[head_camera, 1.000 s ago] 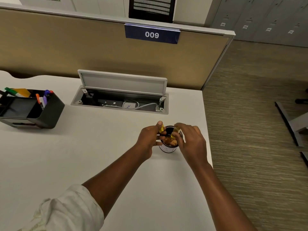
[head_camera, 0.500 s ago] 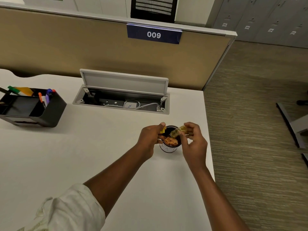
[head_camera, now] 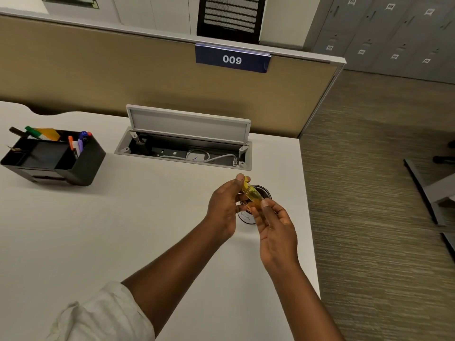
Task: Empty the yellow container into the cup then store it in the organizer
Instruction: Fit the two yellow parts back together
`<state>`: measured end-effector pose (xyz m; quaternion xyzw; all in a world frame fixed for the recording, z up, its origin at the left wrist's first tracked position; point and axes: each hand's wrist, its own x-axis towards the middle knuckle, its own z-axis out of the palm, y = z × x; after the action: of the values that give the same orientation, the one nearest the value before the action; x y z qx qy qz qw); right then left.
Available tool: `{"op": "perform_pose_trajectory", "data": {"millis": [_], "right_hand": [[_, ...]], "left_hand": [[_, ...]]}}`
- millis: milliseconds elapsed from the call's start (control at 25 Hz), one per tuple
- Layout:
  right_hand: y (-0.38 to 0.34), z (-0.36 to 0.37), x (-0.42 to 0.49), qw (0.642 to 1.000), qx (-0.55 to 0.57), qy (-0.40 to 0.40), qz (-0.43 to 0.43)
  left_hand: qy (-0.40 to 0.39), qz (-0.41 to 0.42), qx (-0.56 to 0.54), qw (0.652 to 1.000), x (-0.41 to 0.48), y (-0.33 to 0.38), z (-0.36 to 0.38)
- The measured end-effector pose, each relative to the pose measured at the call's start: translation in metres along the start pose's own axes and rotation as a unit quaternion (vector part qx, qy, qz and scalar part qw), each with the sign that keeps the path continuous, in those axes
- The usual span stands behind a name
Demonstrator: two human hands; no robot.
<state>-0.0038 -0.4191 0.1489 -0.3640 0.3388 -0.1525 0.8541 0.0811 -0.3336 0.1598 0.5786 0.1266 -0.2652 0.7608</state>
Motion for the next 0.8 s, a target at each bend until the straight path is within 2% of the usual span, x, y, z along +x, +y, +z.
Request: {"op": "perform_pose_trajectory", "data": {"millis": [200,280,360,480,600,640,720,800], "right_hand": [[0.005,0.013,-0.027,0.998,0.050,-0.017,0.036],[0.007,0.017,-0.036,1.000,0.002,-0.015,-0.001],[0.008,0.020,-0.045,0.990,-0.122,-0.001,-0.074],[0.010,0.025,-0.065,0.936,-0.288,0.003,-0.204],[0.012,0.029,-0.086,0.873,-0.364,-0.030,-0.322],[0.012,0.031,-0.093,0.867,-0.370,-0.038,-0.333],[0.010,0.037,-0.107,0.896,-0.341,-0.046,-0.281],[0.006,0.046,-0.121,0.946,-0.266,-0.067,-0.170]], "left_hand": [[-0.003,0.014,-0.027,1.000,-0.027,0.006,-0.008],[-0.005,0.020,-0.031,0.999,-0.038,0.007,-0.013],[-0.007,0.027,-0.040,0.999,-0.048,0.010,-0.018],[-0.014,0.040,-0.056,0.998,-0.065,0.016,-0.026],[-0.023,0.058,-0.067,0.996,-0.083,0.022,-0.037],[-0.028,0.067,-0.067,0.995,-0.089,0.024,-0.042],[-0.043,0.086,-0.063,0.993,-0.102,0.030,-0.053],[-0.059,0.100,-0.056,0.992,-0.114,0.035,-0.064]]}}
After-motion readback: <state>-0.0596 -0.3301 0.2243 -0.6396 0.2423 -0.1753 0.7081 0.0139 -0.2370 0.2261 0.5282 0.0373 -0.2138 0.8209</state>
